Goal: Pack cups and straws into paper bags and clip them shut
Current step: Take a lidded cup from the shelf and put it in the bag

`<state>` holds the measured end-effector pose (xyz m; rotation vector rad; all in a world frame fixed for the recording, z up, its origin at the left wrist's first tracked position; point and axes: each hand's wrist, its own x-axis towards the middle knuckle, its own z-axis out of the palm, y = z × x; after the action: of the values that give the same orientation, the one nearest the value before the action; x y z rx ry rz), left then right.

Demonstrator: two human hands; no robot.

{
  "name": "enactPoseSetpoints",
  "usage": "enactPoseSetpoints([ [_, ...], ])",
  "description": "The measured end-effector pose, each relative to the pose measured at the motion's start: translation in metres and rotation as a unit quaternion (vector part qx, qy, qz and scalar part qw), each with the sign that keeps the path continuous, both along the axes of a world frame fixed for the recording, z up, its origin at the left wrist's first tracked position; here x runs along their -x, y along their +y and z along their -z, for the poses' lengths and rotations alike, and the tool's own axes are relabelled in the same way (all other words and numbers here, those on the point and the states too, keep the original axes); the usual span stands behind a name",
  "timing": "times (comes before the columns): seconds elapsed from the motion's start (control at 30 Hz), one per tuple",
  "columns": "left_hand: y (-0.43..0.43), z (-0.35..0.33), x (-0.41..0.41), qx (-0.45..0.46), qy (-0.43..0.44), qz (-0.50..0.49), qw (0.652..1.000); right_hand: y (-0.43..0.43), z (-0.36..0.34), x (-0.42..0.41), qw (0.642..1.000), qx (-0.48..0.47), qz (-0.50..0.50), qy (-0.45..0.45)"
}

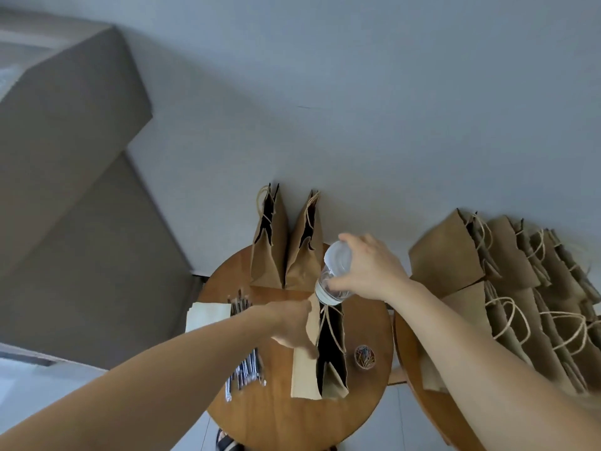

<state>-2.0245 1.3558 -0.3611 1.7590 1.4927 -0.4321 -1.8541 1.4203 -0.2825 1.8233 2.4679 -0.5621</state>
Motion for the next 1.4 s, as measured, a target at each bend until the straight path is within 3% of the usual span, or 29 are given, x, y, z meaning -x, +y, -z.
enactPoseSetpoints([
  [0.33, -0.03, 0.029, -0.036, -0.051, 0.016, -0.203, 0.978, -0.015, 0.011, -0.012, 0.995, -0.044, -0.087, 0.014],
  [0.63, -0.042, 0.031, -0.056, -0.06, 0.063, -0.207, 0.974, -0.012, 0.004, -0.014, 0.995, -0.061, -0.068, 0.034],
  [0.8, -0.044, 0.033, -0.054, -0.05, 0.011, -0.31, 0.949, -0.012, 0.009, -0.016, 0.996, -0.048, -0.059, 0.049],
  [1.03, -0.047, 0.035, -0.032, 0.041, -0.071, -0.435, 0.897, -0.013, 0.014, -0.033, 0.996, -0.028, -0.06, 0.057],
  [1.2, -0.045, 0.037, -0.024, 0.048, -0.098, -0.496, 0.861, -0.016, 0.003, -0.038, 0.978, -0.048, -0.195, -0.052],
  [1.4, -0.042, 0.029, -0.034, 0.054, -0.102, -0.478, 0.871, -0.032, 0.015, -0.012, 0.893, -0.105, -0.397, -0.183],
])
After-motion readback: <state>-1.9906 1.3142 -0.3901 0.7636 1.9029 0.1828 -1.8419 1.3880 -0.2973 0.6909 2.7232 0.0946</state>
